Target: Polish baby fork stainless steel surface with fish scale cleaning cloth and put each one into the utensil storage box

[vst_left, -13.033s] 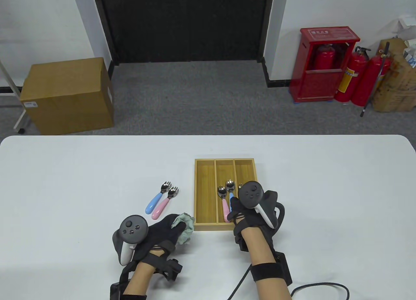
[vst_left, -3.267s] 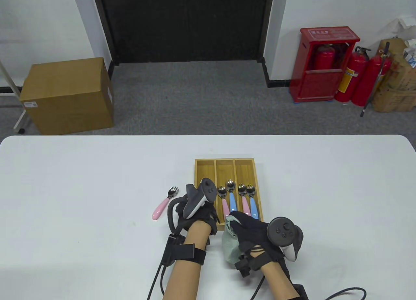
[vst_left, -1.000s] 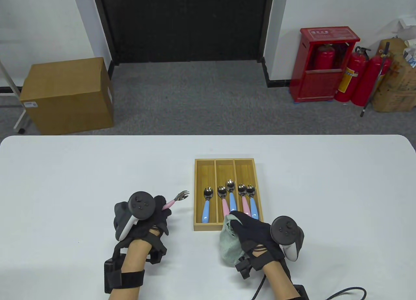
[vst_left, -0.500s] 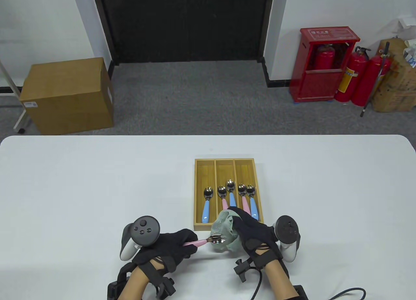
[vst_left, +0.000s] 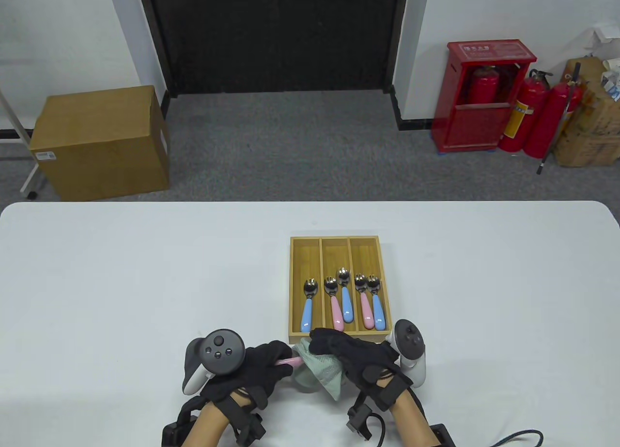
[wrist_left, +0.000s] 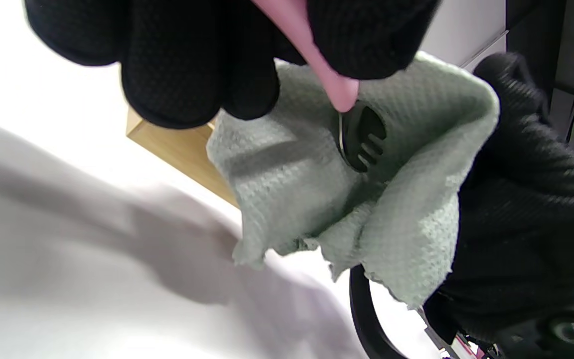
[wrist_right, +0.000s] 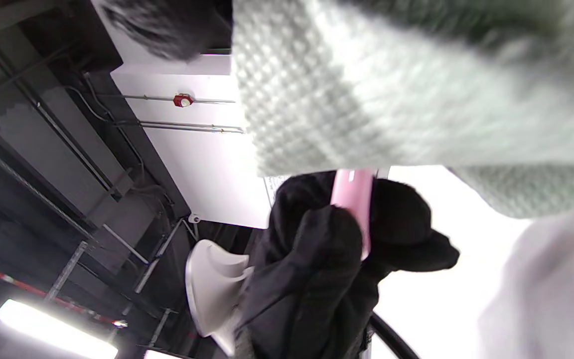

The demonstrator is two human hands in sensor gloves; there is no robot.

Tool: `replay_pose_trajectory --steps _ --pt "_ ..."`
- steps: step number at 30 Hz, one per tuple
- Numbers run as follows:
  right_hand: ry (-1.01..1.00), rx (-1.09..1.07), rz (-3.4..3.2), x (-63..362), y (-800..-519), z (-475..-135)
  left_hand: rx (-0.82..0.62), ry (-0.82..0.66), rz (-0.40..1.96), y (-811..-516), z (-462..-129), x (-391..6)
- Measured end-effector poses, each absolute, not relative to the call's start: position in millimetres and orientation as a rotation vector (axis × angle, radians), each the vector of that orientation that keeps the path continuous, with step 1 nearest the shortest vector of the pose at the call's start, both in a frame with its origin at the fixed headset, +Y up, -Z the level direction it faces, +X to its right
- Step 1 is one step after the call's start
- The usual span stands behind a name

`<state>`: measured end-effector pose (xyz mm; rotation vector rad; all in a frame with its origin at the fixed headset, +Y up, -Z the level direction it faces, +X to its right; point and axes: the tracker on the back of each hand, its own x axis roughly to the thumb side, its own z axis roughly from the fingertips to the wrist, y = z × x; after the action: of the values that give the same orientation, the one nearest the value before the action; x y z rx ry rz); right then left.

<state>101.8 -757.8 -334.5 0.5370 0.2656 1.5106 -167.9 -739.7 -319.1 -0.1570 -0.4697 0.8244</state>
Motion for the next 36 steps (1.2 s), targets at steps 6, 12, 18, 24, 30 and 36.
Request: replay_pose_trajectory --steps 6,12,18,24,30,36 --pt "0.229 0.595 1.698 100.0 -750.0 -334.5 -0.096 -0.509 0.817 -733.3 -314.0 -163.1" --pt "0.243 0.631 1.83 97.5 -746.4 -334.0 -0.022 -0.57 0.754 -726.1 -306.6 -151.6" --pt "0.162 0.643 1.924 98.3 -742.1 -334.2 -0.003 -0.581 0.701 -725.4 -303.5 -147.1" --pt "0.042 0.655 2.074 99.0 -736.1 -333.5 -0.006 -0.572 0.715 -725.3 -304.2 -149.1" --pt "0.006 0.659 2.124 100.7 -735.9 -333.2 -0.012 -0.574 0.714 -726.0 -304.5 -148.9" --pt "0.079 0.794 2.079 91.4 -736.4 -329.5 -0.009 -0.595 0.645 -725.9 -301.7 -143.2"
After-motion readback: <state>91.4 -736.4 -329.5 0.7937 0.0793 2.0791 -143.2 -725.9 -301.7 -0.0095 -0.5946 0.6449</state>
